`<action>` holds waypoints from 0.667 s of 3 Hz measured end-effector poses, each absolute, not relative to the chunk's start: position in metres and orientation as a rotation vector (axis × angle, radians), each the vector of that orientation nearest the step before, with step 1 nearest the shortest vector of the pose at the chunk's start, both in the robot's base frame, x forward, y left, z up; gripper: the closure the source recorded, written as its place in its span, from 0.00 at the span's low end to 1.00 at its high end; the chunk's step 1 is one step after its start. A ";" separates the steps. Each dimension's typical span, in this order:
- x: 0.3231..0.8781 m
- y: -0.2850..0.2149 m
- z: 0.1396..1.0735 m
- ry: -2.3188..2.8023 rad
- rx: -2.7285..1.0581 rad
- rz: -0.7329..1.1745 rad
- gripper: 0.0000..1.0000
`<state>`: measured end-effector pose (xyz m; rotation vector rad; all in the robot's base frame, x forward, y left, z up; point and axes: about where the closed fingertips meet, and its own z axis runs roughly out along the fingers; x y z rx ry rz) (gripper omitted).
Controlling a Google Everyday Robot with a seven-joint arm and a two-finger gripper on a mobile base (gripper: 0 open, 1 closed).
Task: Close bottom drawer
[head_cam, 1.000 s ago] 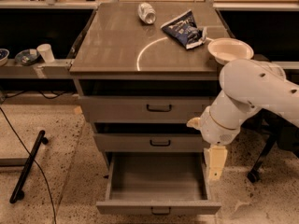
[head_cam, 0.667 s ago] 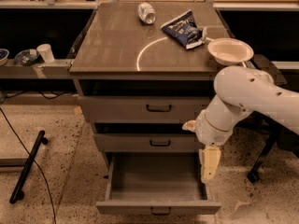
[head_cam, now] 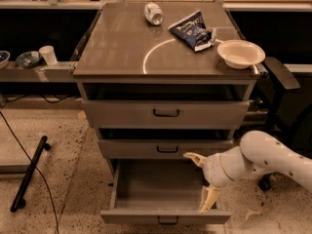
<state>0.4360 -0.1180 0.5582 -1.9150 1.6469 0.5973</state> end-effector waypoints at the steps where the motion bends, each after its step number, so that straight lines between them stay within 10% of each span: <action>1: 0.450 -0.140 0.575 1.532 -1.816 0.465 0.00; 2: 0.448 -0.147 0.575 1.504 -1.810 0.457 0.00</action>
Offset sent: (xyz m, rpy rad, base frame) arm 0.0163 -0.0159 0.0081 0.1103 -0.1318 -0.0228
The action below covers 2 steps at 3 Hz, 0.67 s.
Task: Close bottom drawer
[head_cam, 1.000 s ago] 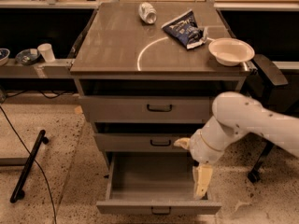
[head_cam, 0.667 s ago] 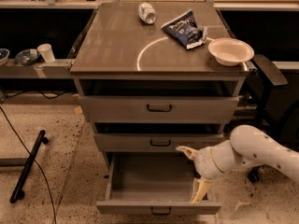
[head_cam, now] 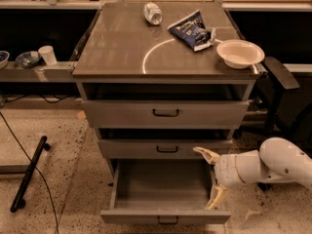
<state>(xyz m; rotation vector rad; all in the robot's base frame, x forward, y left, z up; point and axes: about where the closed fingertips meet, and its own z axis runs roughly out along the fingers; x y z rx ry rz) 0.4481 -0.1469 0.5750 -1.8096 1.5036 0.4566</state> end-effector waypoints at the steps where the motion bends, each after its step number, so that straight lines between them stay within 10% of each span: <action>1: 0.460 -0.125 0.545 1.491 -1.781 0.503 0.00; 2: 0.498 -0.095 0.485 1.456 -1.668 0.470 0.00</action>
Offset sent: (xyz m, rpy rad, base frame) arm 0.0946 0.0998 -0.2336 0.3294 -0.0701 -0.1789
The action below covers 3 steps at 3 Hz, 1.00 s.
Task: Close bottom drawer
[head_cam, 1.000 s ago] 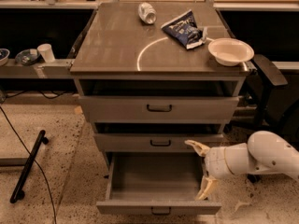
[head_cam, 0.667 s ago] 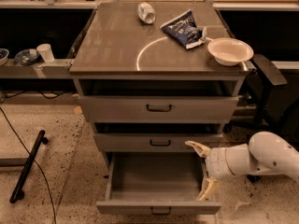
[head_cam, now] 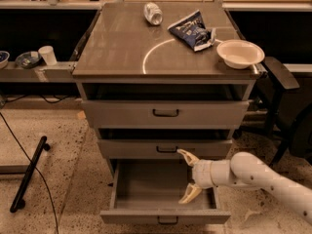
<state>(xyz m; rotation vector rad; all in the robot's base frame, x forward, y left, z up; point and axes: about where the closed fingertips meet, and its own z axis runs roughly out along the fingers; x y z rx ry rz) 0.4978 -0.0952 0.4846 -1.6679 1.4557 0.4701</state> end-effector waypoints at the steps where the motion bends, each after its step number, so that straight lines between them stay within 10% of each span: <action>1: 0.510 -0.080 0.387 1.479 -1.552 0.459 0.00; 3: 0.481 -0.104 0.303 1.604 -1.515 0.506 0.18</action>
Offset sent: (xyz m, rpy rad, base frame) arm -0.0088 -0.0006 -0.2054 0.0444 0.0337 -0.1559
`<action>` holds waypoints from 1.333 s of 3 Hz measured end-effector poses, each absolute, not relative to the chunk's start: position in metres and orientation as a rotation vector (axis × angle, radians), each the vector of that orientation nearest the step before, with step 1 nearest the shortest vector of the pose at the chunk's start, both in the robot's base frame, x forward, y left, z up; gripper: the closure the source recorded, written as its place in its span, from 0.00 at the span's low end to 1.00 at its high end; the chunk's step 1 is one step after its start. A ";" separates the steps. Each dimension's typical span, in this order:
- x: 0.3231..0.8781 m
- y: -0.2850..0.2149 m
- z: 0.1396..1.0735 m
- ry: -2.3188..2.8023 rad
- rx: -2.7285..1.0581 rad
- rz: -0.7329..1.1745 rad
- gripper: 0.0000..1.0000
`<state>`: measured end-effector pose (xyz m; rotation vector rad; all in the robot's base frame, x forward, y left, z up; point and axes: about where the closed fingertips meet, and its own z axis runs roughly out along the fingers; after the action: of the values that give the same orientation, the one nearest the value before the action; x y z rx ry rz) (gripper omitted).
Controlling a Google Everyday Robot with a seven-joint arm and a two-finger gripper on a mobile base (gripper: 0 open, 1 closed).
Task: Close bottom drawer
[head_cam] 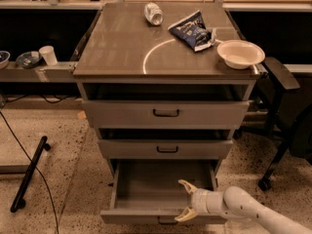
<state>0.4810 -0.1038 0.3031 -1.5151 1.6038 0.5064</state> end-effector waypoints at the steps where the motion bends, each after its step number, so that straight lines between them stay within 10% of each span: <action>1: 0.466 -0.109 0.276 1.627 -1.542 0.554 0.41; 4: 0.419 -0.115 0.218 1.661 -1.594 0.657 1.00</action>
Offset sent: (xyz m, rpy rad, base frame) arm -0.0471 -0.0155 -0.0720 0.0526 0.0766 0.0606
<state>0.4185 -0.1148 0.2180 -1.5945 1.6614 0.6568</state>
